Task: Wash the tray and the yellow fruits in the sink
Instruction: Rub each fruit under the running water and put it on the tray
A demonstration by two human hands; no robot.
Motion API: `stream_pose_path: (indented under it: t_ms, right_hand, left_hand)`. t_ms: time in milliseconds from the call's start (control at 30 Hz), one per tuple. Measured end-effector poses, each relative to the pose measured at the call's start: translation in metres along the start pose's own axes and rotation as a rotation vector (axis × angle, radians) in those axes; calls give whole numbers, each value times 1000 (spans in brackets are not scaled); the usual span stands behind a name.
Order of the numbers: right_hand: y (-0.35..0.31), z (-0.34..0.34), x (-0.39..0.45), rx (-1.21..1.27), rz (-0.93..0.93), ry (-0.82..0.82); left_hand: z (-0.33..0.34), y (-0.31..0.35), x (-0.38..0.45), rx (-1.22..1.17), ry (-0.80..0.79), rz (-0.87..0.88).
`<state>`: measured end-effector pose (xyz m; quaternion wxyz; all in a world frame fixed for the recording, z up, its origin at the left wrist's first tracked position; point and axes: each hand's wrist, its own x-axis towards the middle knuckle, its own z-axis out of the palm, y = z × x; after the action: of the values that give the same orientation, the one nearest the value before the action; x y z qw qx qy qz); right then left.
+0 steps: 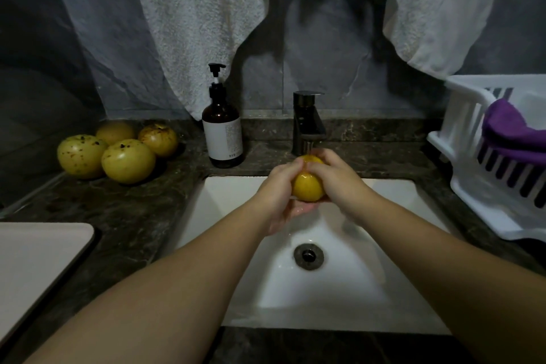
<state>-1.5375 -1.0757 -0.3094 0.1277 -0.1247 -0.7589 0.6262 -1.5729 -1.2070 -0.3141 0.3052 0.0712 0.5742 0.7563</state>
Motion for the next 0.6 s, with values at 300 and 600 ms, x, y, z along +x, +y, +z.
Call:
stream_pose_path:
  t_ms: [300,600]
  right_hand:
    - [0,-1,-1,128,42,30]
    - [-6,2,-9,133,45,7]
  left_hand:
    - [2,-2,4,28,36,56]
    - [-1,-3,6,57,51,73]
